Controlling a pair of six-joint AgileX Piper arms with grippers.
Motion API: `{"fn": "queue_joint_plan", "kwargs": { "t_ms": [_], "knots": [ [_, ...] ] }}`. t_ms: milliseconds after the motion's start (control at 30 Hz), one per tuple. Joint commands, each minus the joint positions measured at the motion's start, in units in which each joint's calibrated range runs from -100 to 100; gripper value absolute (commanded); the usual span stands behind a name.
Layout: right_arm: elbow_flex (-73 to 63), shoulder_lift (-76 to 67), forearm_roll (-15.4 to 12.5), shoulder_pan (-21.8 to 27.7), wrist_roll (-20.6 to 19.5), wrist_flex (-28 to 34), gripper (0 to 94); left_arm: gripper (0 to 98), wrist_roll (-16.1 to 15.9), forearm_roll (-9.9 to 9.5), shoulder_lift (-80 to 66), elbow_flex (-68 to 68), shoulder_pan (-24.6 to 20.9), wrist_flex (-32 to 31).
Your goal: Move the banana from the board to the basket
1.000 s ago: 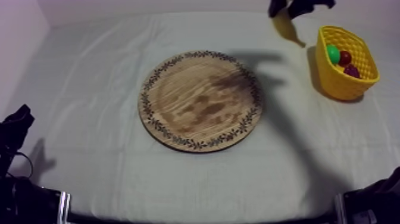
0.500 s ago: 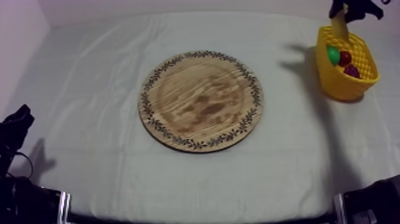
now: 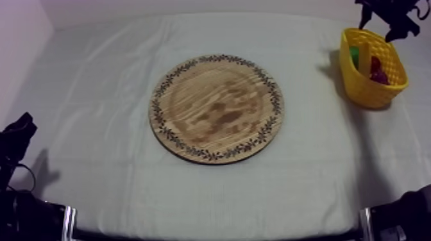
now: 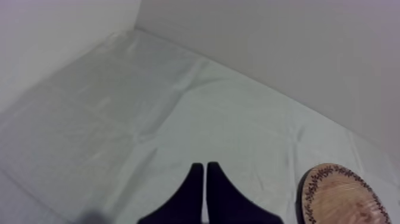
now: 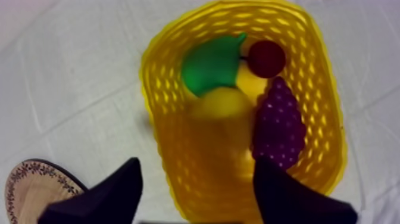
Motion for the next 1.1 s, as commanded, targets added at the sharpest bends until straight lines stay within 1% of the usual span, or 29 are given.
{"fn": "queue_joint_plan", "kwargs": {
  "t_ms": [0,133,333,433,600,767,833,933,1067],
  "knots": [
    [-0.15,-0.97,-0.27,0.01,0.27,0.79,62.2,0.1,0.01,-0.02,0.04,0.00,-0.01,0.00],
    [0.81,-5.08,-0.78,0.00,1.35,1.59,60.8,0.1,0.01,-0.02,0.04,0.00,-0.01,0.00],
    [4.36,-13.97,-1.88,-0.13,3.11,2.23,53.5,0.1,-0.03,-0.02,0.04,0.00,-0.01,0.00],
    [5.91,-18.79,-2.50,-0.47,3.81,2.60,46.4,0.1,-0.04,-0.02,0.04,0.00,-0.01,0.00],
    [9.72,-27.40,-3.29,-1.78,5.25,2.20,28.8,0.1,-0.04,-0.02,0.04,0.00,-0.01,0.00],
    [15.68,-36.57,-4.07,-3.20,6.06,-0.01,13.8,0.1,-0.04,-0.02,0.04,0.00,-0.01,0.00],
    [17.96,-39.77,-4.64,-3.40,6.22,-0.56,9.6,0.1,-0.04,-0.02,0.04,0.00,-0.01,0.00],
    [22.20,-44.54,-5.46,-3.52,5.96,-2.43,6.8,0.1,-0.04,-0.02,0.04,0.00,-0.01,0.00],
    [30.28,-51.81,-6.54,-3.15,6.21,-7.76,5.7,0.1,-0.04,-0.02,0.04,0.00,-0.01,0.00]
  ]
}}
